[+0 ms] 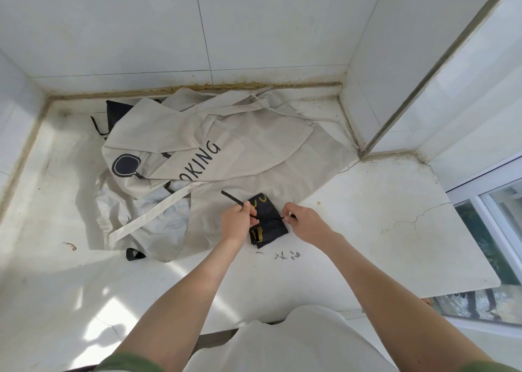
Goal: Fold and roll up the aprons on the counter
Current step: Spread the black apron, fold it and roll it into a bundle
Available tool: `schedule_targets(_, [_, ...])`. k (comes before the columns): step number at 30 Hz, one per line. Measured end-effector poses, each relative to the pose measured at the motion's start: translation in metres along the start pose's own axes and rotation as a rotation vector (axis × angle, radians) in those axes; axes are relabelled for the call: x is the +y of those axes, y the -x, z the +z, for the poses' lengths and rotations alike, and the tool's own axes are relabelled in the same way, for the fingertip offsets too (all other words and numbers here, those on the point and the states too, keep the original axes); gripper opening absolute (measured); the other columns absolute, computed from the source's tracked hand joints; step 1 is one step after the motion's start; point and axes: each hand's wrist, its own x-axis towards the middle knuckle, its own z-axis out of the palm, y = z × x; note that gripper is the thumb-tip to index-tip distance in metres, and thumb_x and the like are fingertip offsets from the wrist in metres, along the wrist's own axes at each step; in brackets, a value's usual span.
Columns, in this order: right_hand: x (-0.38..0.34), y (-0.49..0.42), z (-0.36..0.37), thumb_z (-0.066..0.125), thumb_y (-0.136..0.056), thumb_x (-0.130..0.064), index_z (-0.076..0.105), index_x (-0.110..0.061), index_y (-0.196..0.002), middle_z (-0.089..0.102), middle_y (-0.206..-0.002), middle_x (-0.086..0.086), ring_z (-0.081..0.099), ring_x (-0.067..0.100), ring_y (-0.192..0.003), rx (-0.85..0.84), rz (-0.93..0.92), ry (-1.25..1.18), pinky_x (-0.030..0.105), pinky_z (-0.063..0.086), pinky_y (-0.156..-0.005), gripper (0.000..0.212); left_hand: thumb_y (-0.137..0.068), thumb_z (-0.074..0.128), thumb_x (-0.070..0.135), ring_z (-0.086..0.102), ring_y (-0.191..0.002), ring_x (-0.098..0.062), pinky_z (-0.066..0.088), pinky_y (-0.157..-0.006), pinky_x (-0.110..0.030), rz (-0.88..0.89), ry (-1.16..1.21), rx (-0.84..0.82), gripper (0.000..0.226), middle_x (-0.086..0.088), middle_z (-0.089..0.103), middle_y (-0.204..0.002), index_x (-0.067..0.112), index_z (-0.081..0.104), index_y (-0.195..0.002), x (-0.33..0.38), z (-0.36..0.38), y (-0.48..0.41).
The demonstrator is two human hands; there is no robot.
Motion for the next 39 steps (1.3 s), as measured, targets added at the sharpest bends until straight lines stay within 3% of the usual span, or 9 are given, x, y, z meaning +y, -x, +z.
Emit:
schedule_targets(5, [-0.023,0.004,-0.003,0.053,-0.095,-0.027,0.052,-0.028,-0.117,0.041,-0.065,-0.013,0.042,0.002,-0.060,-0.037,-0.064,-0.011,0.019,0.033,-0.060,0.021,-0.102,0.043,0.020,0.045,-0.056,-0.013,0.053,-0.062,-0.027,0.051,-0.079,-0.199,0.035,-0.001,0.042,-0.061,0.007,0.064,-0.078,0.017,-0.011,-0.003])
schedule_targets(8, [-0.034,-0.001,0.002,0.060,-0.091,-0.030,0.064,-0.026,-0.103,0.060,-0.082,-0.012,0.056,0.006,-0.083,-0.065,-0.002,-0.104,0.027,0.043,-0.079,0.014,-0.102,0.042,0.017,0.040,-0.051,-0.011,0.042,-0.054,-0.021,0.085,-0.013,-0.331,0.034,-0.001,0.043,-0.059,0.008,0.063,-0.078,0.027,-0.009,0.004])
schedule_targets(15, [-0.035,-0.002,0.010,0.064,-0.088,-0.017,0.063,-0.015,-0.081,0.064,-0.072,0.001,0.058,0.020,-0.072,0.025,0.007,-0.378,0.030,0.044,-0.071,0.007,-0.095,0.049,-0.001,0.047,-0.055,-0.011,0.041,-0.055,-0.018,0.144,0.213,-0.481,0.014,-0.009,0.068,-0.082,0.008,0.056,-0.088,0.040,0.000,0.019])
schedule_targets(20, [-0.026,0.002,0.006,0.065,-0.087,-0.009,0.050,-0.010,-0.066,0.044,-0.050,-0.016,0.036,0.003,-0.052,-0.009,0.046,-0.480,0.021,0.029,-0.058,0.025,-0.093,0.043,-0.004,0.055,-0.089,-0.008,0.040,-0.086,-0.013,0.419,-0.332,-0.397,0.040,0.004,0.066,-0.120,0.016,0.040,-0.127,0.031,-0.004,0.008])
schedule_targets(23, [-0.019,0.007,0.006,0.064,-0.088,-0.007,0.061,-0.010,-0.075,0.048,-0.064,-0.001,0.042,0.009,-0.060,-0.018,0.009,-0.615,0.020,0.037,-0.065,0.013,-0.093,0.054,0.003,0.055,-0.103,-0.021,0.041,-0.094,-0.027,0.639,-0.666,-0.290,0.052,-0.003,0.068,-0.111,0.003,0.032,-0.140,0.021,-0.005,0.003])
schedule_targets(25, [-0.018,0.009,0.005,0.064,-0.089,-0.007,0.064,-0.012,-0.081,0.047,-0.068,0.002,0.044,0.007,-0.061,-0.042,0.006,-0.710,0.018,0.040,-0.066,0.009,-0.086,0.064,0.003,0.060,-0.093,-0.029,0.047,-0.086,-0.039,0.850,-0.764,-0.180,0.053,-0.006,0.071,-0.088,-0.002,0.041,-0.133,0.017,-0.005,0.002])
schedule_targets(31, [-0.020,0.011,0.002,0.057,-0.095,-0.022,0.066,-0.018,-0.086,0.043,-0.099,-0.002,0.044,0.000,-0.072,-0.022,0.109,-0.830,0.013,0.038,-0.060,0.014,-0.081,0.056,0.025,0.043,-0.079,-0.009,0.025,-0.072,-0.028,1.344,-0.945,0.241,0.015,0.012,0.058,-0.055,0.019,0.064,-0.070,0.013,0.002,0.004])
schedule_targets(35, [-0.021,0.009,0.004,0.057,-0.095,-0.016,0.067,-0.015,-0.087,0.046,-0.101,-0.001,0.041,0.004,-0.069,0.033,0.136,-0.905,0.019,0.031,-0.057,0.013,-0.085,0.051,0.029,0.050,-0.088,-0.004,0.025,-0.084,-0.031,1.280,-0.924,0.231,0.022,0.015,0.061,-0.060,0.022,0.063,-0.068,0.016,0.007,0.010])
schedule_targets(39, [-0.019,0.014,0.003,0.052,-0.096,-0.005,0.062,-0.005,-0.090,0.057,-0.070,-0.008,0.042,0.000,-0.051,0.044,0.070,-1.023,0.014,0.024,-0.045,0.011,-0.092,0.051,0.027,0.062,-0.073,-0.019,0.036,-0.083,-0.033,0.934,-0.809,-0.091,0.023,0.006,0.067,-0.071,0.014,0.064,-0.078,0.015,0.011,0.004])
